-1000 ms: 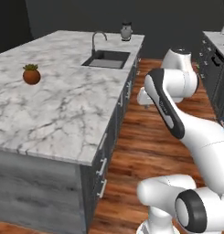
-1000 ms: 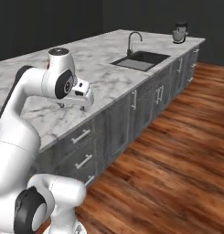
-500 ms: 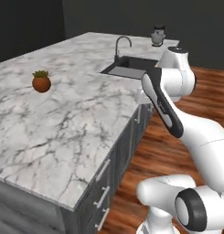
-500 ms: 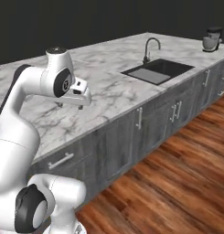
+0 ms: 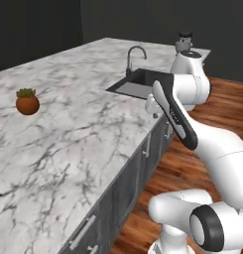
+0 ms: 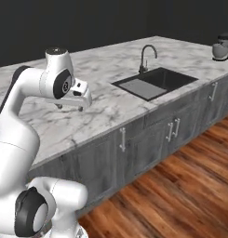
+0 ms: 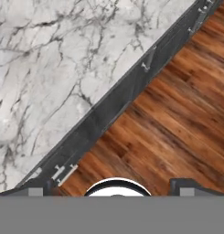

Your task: Navigate to the sink.

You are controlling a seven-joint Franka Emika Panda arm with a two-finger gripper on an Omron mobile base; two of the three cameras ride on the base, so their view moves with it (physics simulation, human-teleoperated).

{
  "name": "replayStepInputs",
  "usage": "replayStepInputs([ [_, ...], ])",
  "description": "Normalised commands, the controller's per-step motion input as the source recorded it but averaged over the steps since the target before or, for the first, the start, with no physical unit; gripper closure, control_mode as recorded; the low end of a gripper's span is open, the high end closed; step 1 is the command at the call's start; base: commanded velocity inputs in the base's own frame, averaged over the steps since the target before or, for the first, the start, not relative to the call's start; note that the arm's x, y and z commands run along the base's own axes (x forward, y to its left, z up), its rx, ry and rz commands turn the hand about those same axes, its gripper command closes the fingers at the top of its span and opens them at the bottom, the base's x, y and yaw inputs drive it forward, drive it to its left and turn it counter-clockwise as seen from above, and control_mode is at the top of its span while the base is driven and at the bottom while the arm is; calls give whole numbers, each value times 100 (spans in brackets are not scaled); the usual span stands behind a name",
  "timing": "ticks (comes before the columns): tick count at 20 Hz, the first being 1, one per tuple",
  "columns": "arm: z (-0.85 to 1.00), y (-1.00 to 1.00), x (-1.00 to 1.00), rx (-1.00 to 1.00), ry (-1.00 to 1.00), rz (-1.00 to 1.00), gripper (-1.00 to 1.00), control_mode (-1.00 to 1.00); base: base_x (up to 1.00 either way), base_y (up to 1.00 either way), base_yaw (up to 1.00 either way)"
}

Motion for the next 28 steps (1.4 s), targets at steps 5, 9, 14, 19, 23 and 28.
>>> replayStepInputs([
  [5, 0, 0, 0, 0, 0, 0, -100, 100, 100, -100, 23],
  [9, 0, 0, 0, 0, 0, 0, -100, 100, 100, -100, 23],
  [14, 0, 0, 0, 0, 0, 0, -100, 100, 97, -100, 23],
  [19, 0, 0, 0, 0, 0, 0, -100, 100, 90, -100, 28],
  [23, 0, 0, 0, 0, 0, 0, -100, 100, 91, -100, 30],
  [28, 0, 0, 0, 0, 0, 0, -100, 100, 84, -98, 38],
])
